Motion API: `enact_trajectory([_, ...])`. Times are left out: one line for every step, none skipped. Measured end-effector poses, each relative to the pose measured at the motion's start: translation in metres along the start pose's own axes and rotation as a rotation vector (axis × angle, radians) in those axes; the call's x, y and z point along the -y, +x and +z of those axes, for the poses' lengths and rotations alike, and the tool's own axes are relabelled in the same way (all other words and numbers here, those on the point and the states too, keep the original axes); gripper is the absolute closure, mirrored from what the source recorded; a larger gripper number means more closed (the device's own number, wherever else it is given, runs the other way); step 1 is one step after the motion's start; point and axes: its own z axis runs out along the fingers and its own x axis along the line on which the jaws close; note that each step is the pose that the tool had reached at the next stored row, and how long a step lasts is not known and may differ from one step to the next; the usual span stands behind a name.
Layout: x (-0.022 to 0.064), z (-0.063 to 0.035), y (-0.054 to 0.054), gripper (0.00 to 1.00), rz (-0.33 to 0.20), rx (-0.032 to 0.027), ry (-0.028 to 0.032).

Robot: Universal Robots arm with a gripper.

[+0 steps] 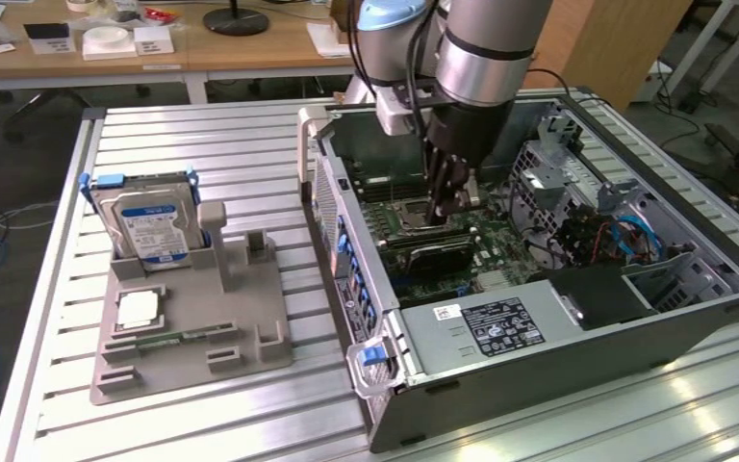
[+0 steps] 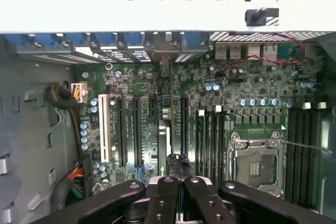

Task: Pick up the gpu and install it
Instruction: 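Press down on the gpu until it lock into place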

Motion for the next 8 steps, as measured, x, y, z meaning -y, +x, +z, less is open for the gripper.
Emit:
enact_trajectory([0.0,-0.0017,0.0,0.89,0.0,0.0,-0.0001])
enact_trajectory([0.0001,-0.0023,0.0,0.89,0.0,-0.0001,-0.0001])
enact_trajectory([0.0,-0.0022,0.0,0.89,0.0,0.0001,0.0])
enact_trajectory([0.0,-0.0022,0.0,0.89,0.0,0.0001,0.0])
enact_trajectory([0.0,-0.0023,0.0,0.89,0.0,0.0,0.0])
enact_trajectory([0.0,-0.0023,0.0,0.89,0.0,0.0,0.0])
enact_trajectory([0.0,-0.0023,0.0,0.89,0.0,0.0,0.0])
enact_trajectory([0.0,-0.0023,0.0,0.89,0.0,0.0,0.0])
